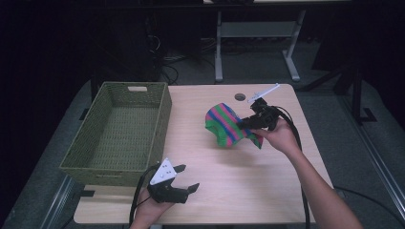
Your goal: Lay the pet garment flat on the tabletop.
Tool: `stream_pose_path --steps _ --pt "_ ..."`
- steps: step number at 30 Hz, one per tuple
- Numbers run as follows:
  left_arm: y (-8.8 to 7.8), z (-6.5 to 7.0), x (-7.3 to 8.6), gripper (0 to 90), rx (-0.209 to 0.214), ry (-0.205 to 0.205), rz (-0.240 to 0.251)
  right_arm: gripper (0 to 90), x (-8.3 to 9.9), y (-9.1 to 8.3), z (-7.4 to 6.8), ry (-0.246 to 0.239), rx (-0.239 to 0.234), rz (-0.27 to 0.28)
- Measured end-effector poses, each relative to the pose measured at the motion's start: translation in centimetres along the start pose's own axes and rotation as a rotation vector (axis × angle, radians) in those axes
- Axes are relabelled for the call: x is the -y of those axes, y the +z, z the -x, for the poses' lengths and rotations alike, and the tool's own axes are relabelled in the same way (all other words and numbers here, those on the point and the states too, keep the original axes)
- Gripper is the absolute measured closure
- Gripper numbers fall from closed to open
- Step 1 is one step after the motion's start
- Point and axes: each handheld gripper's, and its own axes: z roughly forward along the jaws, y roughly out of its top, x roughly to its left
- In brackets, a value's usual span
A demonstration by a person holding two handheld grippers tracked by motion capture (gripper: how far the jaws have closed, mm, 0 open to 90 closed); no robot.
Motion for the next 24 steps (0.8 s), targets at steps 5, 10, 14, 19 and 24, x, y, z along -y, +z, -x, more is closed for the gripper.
stream_pose_path --steps 5,10,14,19,24 --pt "0.1 0.0 0.0 20.9 0.0 -0.002 0.0 77.8 0.3 -0.7 -0.3 0.001 -0.006 0.012" --pt "0.1 0.0 0.1 20.9 -0.001 -0.01 0.004 77.7 0.6 -1.2 -0.7 -0.013 -0.008 0.02" --pt "0.1 0.0 0.0 20.9 0.0 -0.004 0.0 77.7 0.8 -1.4 -1.2 -0.029 -0.012 0.021" --pt "0.1 0.1 0.0 20.9 0.0 -0.003 0.001 77.7 1.1 -1.4 -1.8 -0.04 -0.031 0.022" --pt "0.0 0.0 0.0 20.9 -0.002 -0.01 0.002 77.7 1.4 -1.1 -2.5 -0.07 -0.041 0.01"
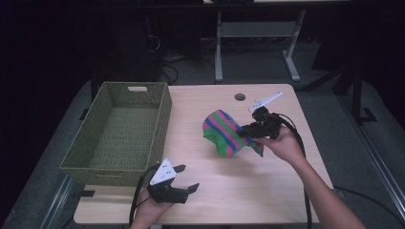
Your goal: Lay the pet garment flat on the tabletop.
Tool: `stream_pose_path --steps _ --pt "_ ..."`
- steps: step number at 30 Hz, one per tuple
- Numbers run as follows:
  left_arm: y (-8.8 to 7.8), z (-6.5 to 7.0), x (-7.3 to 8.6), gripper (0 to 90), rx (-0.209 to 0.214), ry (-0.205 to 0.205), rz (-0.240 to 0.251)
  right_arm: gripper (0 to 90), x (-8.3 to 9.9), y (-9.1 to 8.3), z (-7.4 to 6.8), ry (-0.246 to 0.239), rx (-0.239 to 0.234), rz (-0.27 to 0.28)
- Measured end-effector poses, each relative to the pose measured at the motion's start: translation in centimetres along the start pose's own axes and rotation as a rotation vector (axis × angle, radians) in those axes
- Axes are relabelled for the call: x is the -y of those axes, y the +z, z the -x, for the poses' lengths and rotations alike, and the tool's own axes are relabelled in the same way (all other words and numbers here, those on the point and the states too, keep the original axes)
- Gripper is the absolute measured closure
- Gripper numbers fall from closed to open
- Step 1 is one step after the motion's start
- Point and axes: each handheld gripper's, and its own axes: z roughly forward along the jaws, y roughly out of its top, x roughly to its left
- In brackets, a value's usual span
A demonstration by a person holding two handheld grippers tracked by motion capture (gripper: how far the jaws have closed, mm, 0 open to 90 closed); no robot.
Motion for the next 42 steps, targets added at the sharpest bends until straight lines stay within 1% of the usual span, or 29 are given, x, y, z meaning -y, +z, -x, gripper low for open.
stream_pose_path --steps 1,2,4,7,8,11,14,18,21,25,27,32,33,34,39,40,42 --pt "0.0 0.0 0.0 20.9 0.002 -0.007 0.007 77.7 0.0 0.0 -0.1 0.001 -0.003 -0.002" --pt "0.0 -0.1 0.0 20.9 0.003 -0.005 0.004 77.7 0.1 0.1 -0.3 0.002 -0.005 -0.007" --pt "0.0 -0.1 0.0 20.9 0.004 -0.004 0.004 77.7 0.2 0.1 -0.4 -0.011 -0.006 -0.008" --pt "-0.1 -0.1 0.0 20.9 0.005 -0.004 0.005 77.6 0.5 0.0 -0.7 -0.007 -0.013 -0.002" --pt "0.0 -0.1 0.0 20.9 0.005 -0.012 0.012 77.7 0.6 -0.1 -0.9 -0.002 -0.019 -0.001" --pt "-0.1 0.0 0.0 20.9 0.003 -0.007 0.008 77.6 0.8 -0.2 -1.2 -0.022 -0.018 0.0" --pt "-0.1 -0.1 0.0 20.9 0.003 -0.009 0.011 77.5 1.1 -0.1 -1.6 -0.03 -0.021 0.005" --pt "0.0 -0.1 0.0 20.9 0.003 -0.011 0.008 77.5 1.5 0.0 -2.0 -0.032 -0.024 -0.01" --pt "0.0 -0.1 0.0 20.8 0.003 -0.014 0.012 77.4 1.8 0.1 -2.2 -0.026 -0.03 -0.008" --pt "0.0 -0.1 0.0 20.8 0.003 -0.015 0.011 77.3 2.4 0.3 -2.4 -0.033 -0.038 -0.011" --pt "-0.1 -0.1 0.0 20.8 0.003 -0.013 0.011 77.2 2.6 0.4 -2.5 -0.028 -0.039 -0.018" --pt "0.0 -0.1 0.1 20.8 0.003 -0.017 0.012 77.1 3.4 0.8 -2.5 -0.03 -0.044 -0.028" --pt "0.0 -0.1 0.1 20.8 0.004 -0.016 0.012 77.1 3.5 0.8 -2.5 -0.02 -0.046 -0.033" --pt "0.0 -0.1 0.0 20.8 0.004 -0.015 0.012 77.2 3.6 0.9 -2.5 -0.026 -0.047 -0.032" --pt "0.1 -0.1 0.1 20.8 0.007 -0.019 0.008 76.9 4.4 1.4 -2.6 -0.014 -0.06 -0.046" --pt "0.1 -0.1 0.1 20.8 0.006 -0.017 0.007 76.9 4.5 1.6 -2.6 -0.019 -0.06 -0.049" --pt "0.0 -0.1 0.0 20.8 0.005 -0.014 0.008 76.9 4.8 2.0 -2.6 -0.014 -0.063 -0.062"
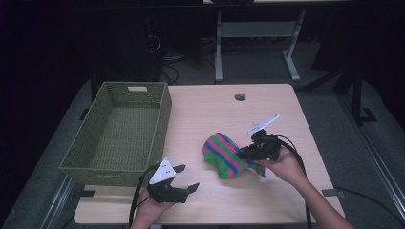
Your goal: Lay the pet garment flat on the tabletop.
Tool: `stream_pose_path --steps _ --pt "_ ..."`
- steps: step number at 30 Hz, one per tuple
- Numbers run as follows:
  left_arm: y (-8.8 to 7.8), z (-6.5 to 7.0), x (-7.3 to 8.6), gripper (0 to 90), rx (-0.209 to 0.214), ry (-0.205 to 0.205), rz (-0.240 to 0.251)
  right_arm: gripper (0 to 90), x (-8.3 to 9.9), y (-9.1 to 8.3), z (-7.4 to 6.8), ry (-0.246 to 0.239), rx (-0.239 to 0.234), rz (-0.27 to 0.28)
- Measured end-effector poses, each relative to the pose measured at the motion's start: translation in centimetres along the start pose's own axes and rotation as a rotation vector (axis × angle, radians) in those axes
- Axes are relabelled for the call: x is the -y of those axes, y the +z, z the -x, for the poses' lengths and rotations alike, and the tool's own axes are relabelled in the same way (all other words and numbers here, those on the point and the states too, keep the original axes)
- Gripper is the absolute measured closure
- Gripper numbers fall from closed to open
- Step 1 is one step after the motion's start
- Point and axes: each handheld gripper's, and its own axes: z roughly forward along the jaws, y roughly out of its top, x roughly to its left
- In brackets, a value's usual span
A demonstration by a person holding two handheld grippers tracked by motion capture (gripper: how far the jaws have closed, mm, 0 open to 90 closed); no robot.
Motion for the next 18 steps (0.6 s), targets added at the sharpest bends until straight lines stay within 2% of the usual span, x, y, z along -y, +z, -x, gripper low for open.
stream_pose_path --steps 5,11,18 --pt "0.0 -0.1 0.0 20.8 -0.002 -0.002 0.003 76.5 0.5 1.2 -0.1 0.001 -0.017 -0.03" --pt "-0.1 0.0 0.0 20.8 -0.001 0.001 0.006 75.7 1.1 2.5 -0.4 -0.016 -0.016 -0.07" --pt "-0.2 0.0 0.0 20.8 -0.002 -0.002 -0.001 73.0 1.6 3.5 -0.6 -0.01 -0.035 -0.091"
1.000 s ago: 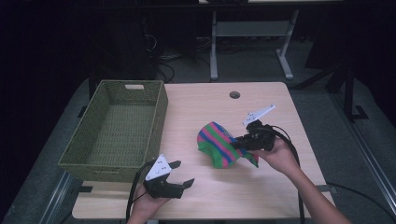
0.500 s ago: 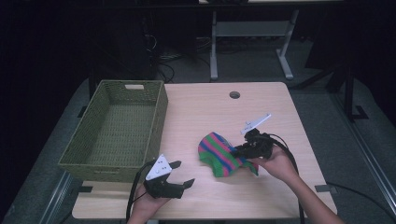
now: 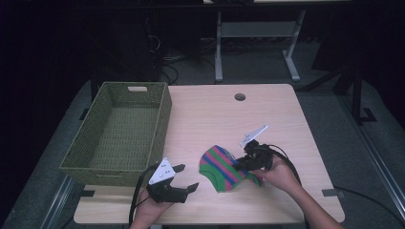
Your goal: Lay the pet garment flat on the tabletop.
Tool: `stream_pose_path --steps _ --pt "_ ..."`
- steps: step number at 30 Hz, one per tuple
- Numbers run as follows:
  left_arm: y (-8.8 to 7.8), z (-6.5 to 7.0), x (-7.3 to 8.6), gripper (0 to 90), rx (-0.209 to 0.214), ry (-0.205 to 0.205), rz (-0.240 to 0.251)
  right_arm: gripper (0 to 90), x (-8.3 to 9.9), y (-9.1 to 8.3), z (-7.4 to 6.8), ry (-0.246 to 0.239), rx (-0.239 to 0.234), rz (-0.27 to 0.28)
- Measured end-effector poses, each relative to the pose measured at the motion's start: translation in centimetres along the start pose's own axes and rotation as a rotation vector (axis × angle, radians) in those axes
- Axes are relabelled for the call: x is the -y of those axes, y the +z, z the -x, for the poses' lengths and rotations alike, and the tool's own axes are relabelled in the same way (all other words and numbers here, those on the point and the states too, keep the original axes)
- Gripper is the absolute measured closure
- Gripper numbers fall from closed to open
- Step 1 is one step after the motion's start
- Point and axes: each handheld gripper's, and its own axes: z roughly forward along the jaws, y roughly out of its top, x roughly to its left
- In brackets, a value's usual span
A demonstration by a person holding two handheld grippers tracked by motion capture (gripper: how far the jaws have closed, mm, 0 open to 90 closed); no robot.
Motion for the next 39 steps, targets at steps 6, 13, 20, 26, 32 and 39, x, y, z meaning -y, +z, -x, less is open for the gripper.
stream_pose_path --steps 6,13,20,26,32,39 --pt "0.0 0.0 0.0 20.7 0.002 -0.009 0.011 63.2 0.1 0.5 -0.2 0.006 -0.013 -0.016" --pt "0.0 0.0 0.0 20.7 0.002 0.003 0.002 45.6 0.1 0.3 -0.2 0.004 -0.03 0.004" --pt "0.1 0.1 0.0 20.7 0.002 0.0 0.003 43.9 -0.4 -1.1 -1.1 -0.016 -0.046 0.05" --pt "0.1 0.1 0.0 20.7 0.002 0.0 -0.002 44.1 -0.7 -1.3 -2.7 -0.067 -0.073 0.052" --pt "0.1 0.1 0.0 20.7 -0.001 -0.002 0.002 44.8 -0.8 -0.1 -4.0 -0.149 -0.096 0.021" --pt "0.1 0.0 0.0 20.7 -0.003 -0.005 0.001 46.5 -1.1 0.8 -5.1 -0.187 -0.132 0.004"
